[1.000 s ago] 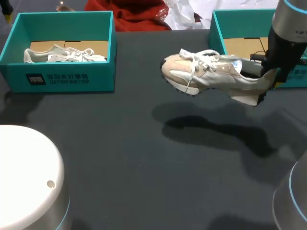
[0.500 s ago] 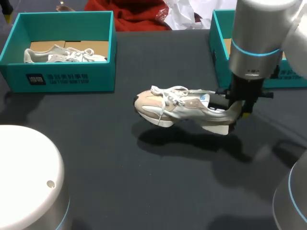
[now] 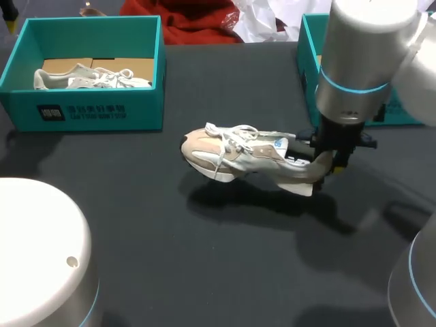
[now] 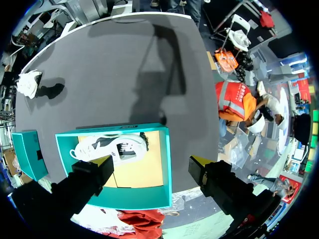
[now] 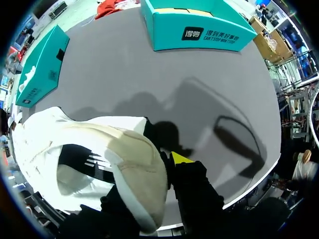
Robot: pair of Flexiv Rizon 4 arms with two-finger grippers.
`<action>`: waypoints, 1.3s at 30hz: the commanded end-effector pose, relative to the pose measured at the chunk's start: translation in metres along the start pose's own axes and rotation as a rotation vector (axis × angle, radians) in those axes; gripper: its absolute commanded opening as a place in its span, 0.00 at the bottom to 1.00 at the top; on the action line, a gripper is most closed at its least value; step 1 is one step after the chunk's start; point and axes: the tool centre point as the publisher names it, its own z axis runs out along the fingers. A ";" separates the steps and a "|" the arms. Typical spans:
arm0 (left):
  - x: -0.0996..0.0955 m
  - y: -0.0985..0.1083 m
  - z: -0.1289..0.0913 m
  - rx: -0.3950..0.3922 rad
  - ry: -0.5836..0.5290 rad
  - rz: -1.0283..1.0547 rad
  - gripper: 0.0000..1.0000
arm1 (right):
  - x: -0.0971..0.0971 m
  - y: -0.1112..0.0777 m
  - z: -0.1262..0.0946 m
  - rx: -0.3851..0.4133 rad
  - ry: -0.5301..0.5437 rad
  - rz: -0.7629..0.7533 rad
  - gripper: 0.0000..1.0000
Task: Take the shoe out of the shoebox, open the shoe tongue, remove and reinsert the insole, then place the shoe into the shoebox
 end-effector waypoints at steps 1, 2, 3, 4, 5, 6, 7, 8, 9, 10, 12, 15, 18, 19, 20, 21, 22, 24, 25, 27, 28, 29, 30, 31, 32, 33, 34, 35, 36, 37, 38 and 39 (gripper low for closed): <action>0.000 -0.001 0.000 -0.001 0.002 0.001 1.00 | 0.026 -0.025 0.027 -0.021 -0.088 -0.001 0.00; 0.000 -0.001 0.000 -0.001 0.002 0.001 1.00 | 0.031 -0.029 0.031 -0.021 -0.096 -0.014 0.00; 0.000 -0.001 0.000 -0.001 0.002 0.001 1.00 | 0.035 -0.034 0.033 -0.020 -0.110 -0.028 0.00; 0.000 -0.001 0.000 -0.001 0.002 0.001 1.00 | 0.039 -0.036 0.036 -0.020 -0.113 -0.046 0.00; 0.000 -0.001 0.000 -0.001 0.002 0.001 1.00 | 0.040 -0.038 0.037 -0.022 -0.113 -0.048 0.00; 0.000 -0.001 0.000 -0.001 0.002 0.001 1.00 | 0.041 -0.039 0.039 -0.020 -0.118 -0.049 0.00; 0.000 -0.001 0.000 -0.001 0.002 0.001 1.00 | 0.043 -0.041 0.039 -0.019 -0.122 -0.053 0.00; 0.000 -0.001 0.000 -0.001 0.002 0.001 1.00 | 0.044 -0.042 0.040 -0.023 -0.120 -0.058 0.00; 0.000 -0.001 0.000 -0.001 0.002 0.001 1.00 | 0.045 -0.043 0.040 -0.025 -0.116 -0.059 0.00; 0.000 -0.001 0.000 -0.001 0.002 0.001 1.00 | 0.046 -0.044 0.042 -0.024 -0.116 -0.060 0.00; 0.000 -0.001 0.000 -0.001 0.002 0.001 1.00 | 0.049 -0.046 0.046 -0.020 -0.118 -0.060 0.00; 0.000 -0.001 0.000 -0.001 0.002 0.001 1.00 | 0.056 -0.046 0.053 -0.002 -0.121 -0.079 0.00; 0.000 -0.001 0.000 -0.001 0.002 0.001 1.00 | 0.061 -0.046 0.060 0.011 -0.116 -0.090 0.00; 0.000 -0.001 0.000 -0.001 0.002 0.001 1.00 | 0.062 -0.046 0.061 0.012 -0.116 -0.090 0.00; 0.000 -0.001 0.000 -0.001 0.002 0.001 1.00 | 0.063 -0.046 0.063 0.015 -0.111 -0.095 0.00; 0.000 -0.001 0.000 -0.001 0.002 0.001 1.00 | 0.064 -0.047 0.064 0.016 -0.107 -0.098 0.00; 0.000 -0.001 0.000 -0.001 0.002 0.001 1.00 | 0.065 -0.048 0.066 0.017 -0.106 -0.099 0.00; 0.000 -0.001 0.000 -0.001 0.002 0.001 1.00 | 0.067 -0.049 0.069 0.023 -0.096 -0.107 0.00; 0.000 -0.001 0.000 -0.001 0.002 0.001 1.00 | 0.068 -0.049 0.070 0.026 -0.095 -0.108 0.00; 0.000 -0.001 0.000 -0.001 0.002 0.001 1.00 | 0.070 -0.050 0.074 0.032 -0.092 -0.116 0.00; 0.000 -0.001 0.000 -0.001 0.002 0.001 1.00 | 0.071 -0.051 0.075 0.033 -0.090 -0.119 0.00; 0.000 -0.001 0.000 -0.001 0.002 0.001 1.00 | 0.071 -0.051 0.076 0.036 -0.088 -0.123 0.00; 0.000 -0.001 0.000 -0.001 0.002 0.001 1.00 | 0.072 -0.052 0.078 0.039 -0.086 -0.126 0.00; 0.000 -0.001 0.000 -0.001 0.002 0.001 1.00 | 0.072 -0.052 0.079 0.042 -0.084 -0.126 0.00; 0.000 -0.001 0.000 -0.001 0.002 0.001 1.00 | 0.073 -0.052 0.080 0.045 -0.083 -0.128 0.00; 0.000 -0.001 0.000 -0.001 0.002 0.001 1.00 | 0.073 -0.052 0.081 0.048 -0.083 -0.129 0.00; 0.000 -0.001 0.000 -0.001 0.002 0.001 1.00 | 0.074 -0.052 0.082 0.051 -0.082 -0.131 0.00; 0.000 -0.001 0.000 -0.001 0.002 0.001 1.00 | 0.074 -0.052 0.083 0.055 -0.085 -0.135 0.00; 0.000 -0.001 0.000 -0.001 0.002 0.001 1.00 | 0.075 -0.051 0.084 0.057 -0.087 -0.136 0.00; 0.000 -0.001 0.000 -0.001 0.002 0.001 1.00 | 0.075 -0.051 0.084 0.061 -0.086 -0.138 0.00; 0.000 -0.001 0.000 -0.001 0.002 0.001 1.00 | 0.075 -0.050 0.085 0.063 -0.086 -0.139 0.00; 0.000 -0.001 0.000 -0.001 0.002 0.001 1.00 | 0.075 -0.050 0.086 0.067 -0.088 -0.139 0.00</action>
